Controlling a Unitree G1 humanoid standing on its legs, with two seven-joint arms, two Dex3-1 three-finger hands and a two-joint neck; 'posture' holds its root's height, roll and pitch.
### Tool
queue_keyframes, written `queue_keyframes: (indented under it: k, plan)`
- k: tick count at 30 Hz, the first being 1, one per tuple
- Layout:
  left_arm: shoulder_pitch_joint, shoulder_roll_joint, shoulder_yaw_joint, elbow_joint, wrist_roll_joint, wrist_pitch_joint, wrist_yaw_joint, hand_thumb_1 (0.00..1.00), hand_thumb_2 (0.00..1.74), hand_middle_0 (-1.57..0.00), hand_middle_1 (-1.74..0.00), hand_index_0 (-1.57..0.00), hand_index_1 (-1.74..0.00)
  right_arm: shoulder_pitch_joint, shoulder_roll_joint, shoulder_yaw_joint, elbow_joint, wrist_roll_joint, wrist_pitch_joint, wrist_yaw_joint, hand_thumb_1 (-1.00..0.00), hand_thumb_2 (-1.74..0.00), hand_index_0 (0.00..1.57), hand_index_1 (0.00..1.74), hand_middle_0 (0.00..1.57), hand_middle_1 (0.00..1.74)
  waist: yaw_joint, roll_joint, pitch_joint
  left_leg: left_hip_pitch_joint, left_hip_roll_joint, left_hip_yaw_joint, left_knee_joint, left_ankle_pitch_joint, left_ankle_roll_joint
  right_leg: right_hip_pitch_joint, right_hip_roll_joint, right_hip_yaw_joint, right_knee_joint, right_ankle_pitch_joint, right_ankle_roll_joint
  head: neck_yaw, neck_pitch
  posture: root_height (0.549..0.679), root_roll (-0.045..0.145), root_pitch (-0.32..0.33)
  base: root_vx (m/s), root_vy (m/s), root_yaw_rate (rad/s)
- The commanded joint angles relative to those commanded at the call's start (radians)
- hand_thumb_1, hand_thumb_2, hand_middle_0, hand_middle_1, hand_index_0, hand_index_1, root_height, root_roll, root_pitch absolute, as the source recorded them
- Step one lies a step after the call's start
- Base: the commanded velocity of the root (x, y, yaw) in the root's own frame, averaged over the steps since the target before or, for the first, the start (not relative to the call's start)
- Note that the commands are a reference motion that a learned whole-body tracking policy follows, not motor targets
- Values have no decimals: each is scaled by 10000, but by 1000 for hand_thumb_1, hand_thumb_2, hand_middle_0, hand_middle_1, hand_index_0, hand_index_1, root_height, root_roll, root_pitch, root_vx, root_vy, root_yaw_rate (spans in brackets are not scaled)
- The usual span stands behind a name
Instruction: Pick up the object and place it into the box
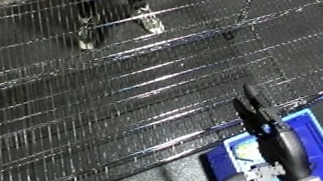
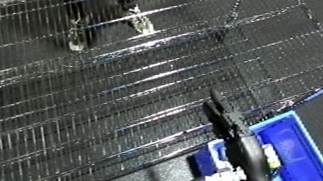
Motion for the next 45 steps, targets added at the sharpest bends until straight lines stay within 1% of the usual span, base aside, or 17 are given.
queue_keyframes:
  k: [4, 12, 17, 22, 28, 32, 34, 37, 40, 45]
  plan:
    - [121, 19, 45, -33, 43, 12, -60, 1000, 1740, -1570, -1740, -1570, -1740, 120, 47, -8, 14, -30, -45, -40, 0, 0, 0, 0, 0, 0, -36, 24, 0, 35, -4, 40, 4, -26, 1, 13, -20, 37, 2, -11, 8, 10, -14, 652, 44, -15, 16, 7, -50]
    - [217, 36, 79, -57, 70, 8, -50, 1000, 1740, -1570, -1740, -1570, -1740, 246, 45, -1, 75, -30, -110, -11, 0, 0, 0, 0, 0, 0, -91, 57, 0, 85, 7, 109, -26, -34, -7, 18, -55, 77, -38, 6, 32, 22, 18, 652, 47, -15, 0, 6, -44]
    - [233, 41, 87, -1, 89, 5, -18, 1000, 1740, -1570, -1740, -1570, -1740, 272, 59, -1, 105, -108, -130, -64, 0, 0, 0, 0, 0, 0, -116, 61, -2, 76, 21, 143, 0, -46, -23, 9, -65, 90, -36, 17, 45, 25, 32, 652, 47, -16, -3, -2, -25]
    - [256, 53, 112, 66, 139, 28, -25, 1000, 1740, -1570, -1740, -1570, -1740, 274, 33, -69, 196, -249, -112, -328, 0, 0, 0, 0, 0, 0, -133, 71, 0, 17, 25, 174, 46, -59, -21, -61, -80, 114, -2, 32, 63, 71, 41, 652, 47, -14, -3, -10, -23]
    - [247, 90, 70, 140, 192, 85, -34, 1000, 1740, -1570, -1740, -1570, -1740, 222, -58, -187, 463, -224, -54, -639, 0, 0, 0, 0, 0, 0, -154, 109, 0, -97, 27, 194, 132, -90, -26, -184, -98, 139, 46, 61, 85, 299, 37, 652, 48, -9, 5, -18, -22]
    - [211, 125, 2, 175, 198, 148, -45, 1000, 1740, -1570, -1740, -1570, -1740, 121, -123, -209, 764, -317, -58, -903, 0, 0, 0, 0, 0, 0, -145, 151, 0, -237, 9, 199, 217, -116, -25, -317, -126, 150, 101, 74, 92, 575, 172, 651, 49, -3, 7, -24, -18]
    - [202, 145, -23, 210, 220, 189, -71, 1000, 1740, -1570, -1740, -1570, -1740, 51, -173, -235, 935, -425, -65, -1068, 0, 0, 0, 0, 0, 0, -131, 171, 0, -323, 4, 201, 283, -140, -28, -384, -146, 151, 130, 79, 90, 721, 403, 651, 49, 0, 27, -37, -12]
    - [234, 195, -35, 195, 258, 250, -103, 1000, 1740, -1570, -1740, -1570, -1740, -126, -308, -299, 1101, -556, -7, -1273, 0, 0, 0, 0, 0, 0, -95, 208, 0, -488, -27, 193, 439, -182, -19, -540, -170, 150, 256, 76, 81, 903, 680, 650, 50, 5, 40, -37, -7]
    - [246, 303, -76, 53, 238, 318, -3, 1000, 1740, -1570, -1740, -1570, -1740, -495, -511, -321, 1152, -569, 167, -1524, 0, 0, 0, 0, 0, 0, -34, 260, 0, -720, -94, 179, 607, -221, 22, -792, -191, 151, 446, 54, 77, 1169, 748, 648, 51, 14, 13, -28, 0]
    - [130, 506, -223, 25, 194, 338, 243, 1000, 1740, -1570, -1740, -1570, -1740, -1269, -837, -286, 1499, -449, 332, -1914, 0, 0, 0, 0, 0, 0, 53, 370, 0, -1194, -203, 124, 941, -334, 56, -1225, -204, 168, 770, -30, 39, 1314, 945, 644, 54, 34, 6, -21, 28]
